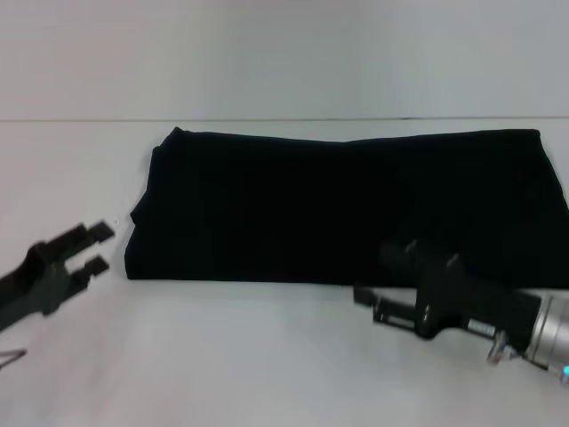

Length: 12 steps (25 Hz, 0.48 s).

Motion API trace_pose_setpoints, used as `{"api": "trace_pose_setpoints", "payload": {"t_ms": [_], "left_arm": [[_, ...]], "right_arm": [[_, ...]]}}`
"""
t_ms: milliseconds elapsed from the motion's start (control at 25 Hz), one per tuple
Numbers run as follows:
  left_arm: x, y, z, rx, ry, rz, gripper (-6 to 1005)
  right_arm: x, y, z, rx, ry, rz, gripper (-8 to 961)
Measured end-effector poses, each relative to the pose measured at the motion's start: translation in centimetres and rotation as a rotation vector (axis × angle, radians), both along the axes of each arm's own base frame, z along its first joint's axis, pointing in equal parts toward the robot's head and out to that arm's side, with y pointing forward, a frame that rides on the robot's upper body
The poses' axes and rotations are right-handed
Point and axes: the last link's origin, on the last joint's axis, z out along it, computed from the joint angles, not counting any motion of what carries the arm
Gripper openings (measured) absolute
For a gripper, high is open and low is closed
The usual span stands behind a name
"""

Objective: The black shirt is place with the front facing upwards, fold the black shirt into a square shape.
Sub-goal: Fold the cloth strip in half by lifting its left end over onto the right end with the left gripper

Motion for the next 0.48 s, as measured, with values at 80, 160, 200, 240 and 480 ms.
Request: {"api": "trace_pose_setpoints", "payload": {"t_ms": [80, 160, 200, 240, 480], "left_arm": [[-0.4, -0.6, -0.2, -0.035, -0.006, 0.027, 696], [-0.7, -0.9, -0.3, -0.067, -0.007, 0.048, 696], [-0.8, -0.9, -0.4, -0.081, -0.004, 0.060, 697], [-0.9, -0.8, -0.4, -0.087, -0.004, 0.067, 697], [-0.6, 0.3, -0.9, -0.116, -0.022, 0.117, 699]], "right_arm": [[0.1, -0.4, -0.5, -0.005, -0.025, 0.029, 798], [0.3, -0.8, -0.9, -0.005, -0.051, 0.046, 799], [0.5, -0.9, -1.1, -0.004, -0.062, 0.049, 799], [0.6, -1.0, -1.3, -0.002, -0.074, 0.049, 799], [1.0, -1.4, -1.9, 0.001, -0.100, 0.058, 800]]}}
